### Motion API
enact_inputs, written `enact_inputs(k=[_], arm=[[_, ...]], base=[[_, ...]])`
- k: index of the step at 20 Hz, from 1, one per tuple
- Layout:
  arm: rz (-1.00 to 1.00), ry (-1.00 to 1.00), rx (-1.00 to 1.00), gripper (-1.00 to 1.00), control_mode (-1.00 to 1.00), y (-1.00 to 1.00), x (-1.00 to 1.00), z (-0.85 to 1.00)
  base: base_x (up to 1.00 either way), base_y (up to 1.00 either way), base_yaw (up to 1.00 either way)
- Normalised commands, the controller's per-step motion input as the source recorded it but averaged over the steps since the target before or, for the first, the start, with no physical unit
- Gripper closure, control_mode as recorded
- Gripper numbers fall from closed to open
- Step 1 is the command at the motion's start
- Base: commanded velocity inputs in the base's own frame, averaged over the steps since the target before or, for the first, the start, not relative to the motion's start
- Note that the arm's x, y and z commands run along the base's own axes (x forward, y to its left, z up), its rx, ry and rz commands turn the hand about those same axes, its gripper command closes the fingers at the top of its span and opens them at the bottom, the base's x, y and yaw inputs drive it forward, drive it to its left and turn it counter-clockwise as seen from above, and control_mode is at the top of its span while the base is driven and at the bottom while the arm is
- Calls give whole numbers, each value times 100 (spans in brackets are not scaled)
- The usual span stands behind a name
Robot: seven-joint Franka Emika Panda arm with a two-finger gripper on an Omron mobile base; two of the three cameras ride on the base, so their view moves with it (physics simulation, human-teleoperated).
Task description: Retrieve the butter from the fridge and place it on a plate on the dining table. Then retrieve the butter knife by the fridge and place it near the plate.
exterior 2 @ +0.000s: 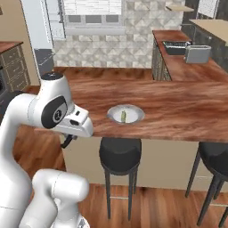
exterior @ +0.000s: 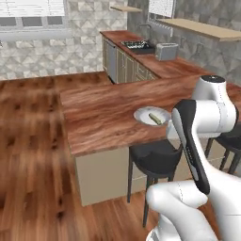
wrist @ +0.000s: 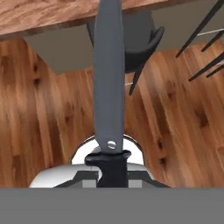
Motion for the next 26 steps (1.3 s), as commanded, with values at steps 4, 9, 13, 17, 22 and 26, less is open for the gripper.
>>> enact_inputs(k=[4, 9, 13, 17, 22, 26], arm=[[0, 0, 0, 100, 100, 0, 0, 0], [0, 0, 0, 100, 100, 0, 0, 0], [0, 0, 0, 100, 100, 0, 0, 0], [0, 0, 0, 100, 100, 0, 0, 0], [0, 0, 0, 100, 100, 0, 0, 0], [0, 0, 0, 100, 100, 0, 0, 0]], base=[[0, -100, 48], [0, -96, 21], [15, -68, 6], [44, -48, -7], [84, -51, -10], [73, -15, -4]])
